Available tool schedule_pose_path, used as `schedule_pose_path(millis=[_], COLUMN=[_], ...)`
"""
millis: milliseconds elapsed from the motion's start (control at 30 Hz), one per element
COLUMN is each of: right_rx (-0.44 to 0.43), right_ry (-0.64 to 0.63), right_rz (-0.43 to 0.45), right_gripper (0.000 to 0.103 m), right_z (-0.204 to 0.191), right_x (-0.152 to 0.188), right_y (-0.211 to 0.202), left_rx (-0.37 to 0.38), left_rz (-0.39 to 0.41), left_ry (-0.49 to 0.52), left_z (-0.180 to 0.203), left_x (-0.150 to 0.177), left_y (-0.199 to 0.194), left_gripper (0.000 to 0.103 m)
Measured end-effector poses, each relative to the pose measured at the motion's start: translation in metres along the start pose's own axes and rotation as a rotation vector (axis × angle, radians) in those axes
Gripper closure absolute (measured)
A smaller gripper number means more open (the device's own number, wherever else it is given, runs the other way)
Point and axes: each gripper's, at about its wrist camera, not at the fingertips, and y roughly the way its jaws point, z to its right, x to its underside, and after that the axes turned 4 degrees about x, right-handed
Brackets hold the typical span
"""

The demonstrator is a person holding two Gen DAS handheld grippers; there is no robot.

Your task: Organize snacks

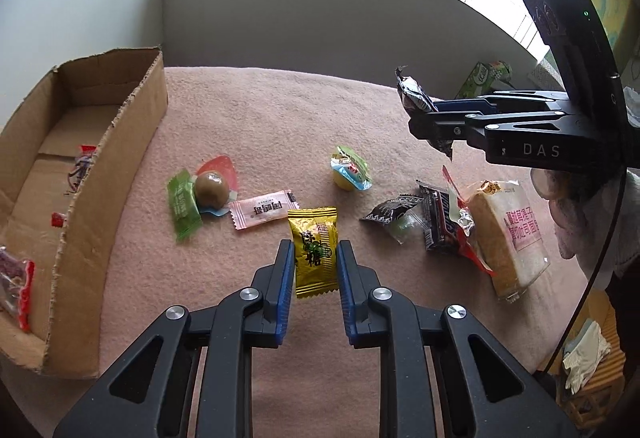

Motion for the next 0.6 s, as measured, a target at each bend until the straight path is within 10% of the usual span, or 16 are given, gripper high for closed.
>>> schedule_pose_path(millis=[600], right_rx=[-0.110], right_ry=[-0.068], right_rz=[0.083], right_gripper=[0.062], right_z=[-0.116], right_x=[-0.061], right_y=[-0.001], left_rx=[-0.139], left_rz=[0.156], left_ry=[-0.111], left_z=[-0.082], left_x=[-0.001], left_y=[-0.091], left_gripper=[0.084])
